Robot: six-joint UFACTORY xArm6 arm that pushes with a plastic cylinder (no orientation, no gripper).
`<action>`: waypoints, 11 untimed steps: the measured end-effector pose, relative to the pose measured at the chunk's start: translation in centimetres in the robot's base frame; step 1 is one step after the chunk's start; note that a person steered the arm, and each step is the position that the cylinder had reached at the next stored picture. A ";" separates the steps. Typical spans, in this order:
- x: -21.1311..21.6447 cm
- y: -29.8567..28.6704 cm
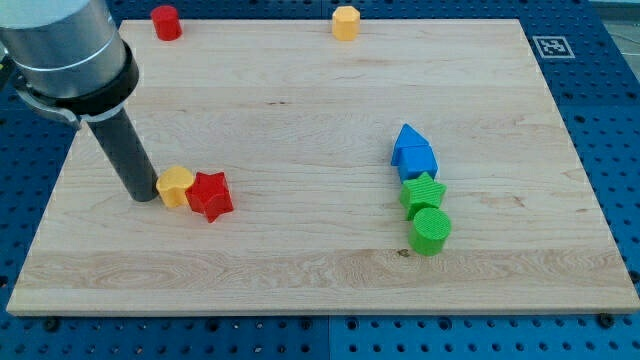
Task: Take the yellow heart towards the top right
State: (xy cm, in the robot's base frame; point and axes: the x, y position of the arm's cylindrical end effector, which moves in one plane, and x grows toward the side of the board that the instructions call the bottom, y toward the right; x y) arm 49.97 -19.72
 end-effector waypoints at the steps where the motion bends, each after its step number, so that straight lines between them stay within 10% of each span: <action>1: 4.3 0.5; 11: -11.2 4.2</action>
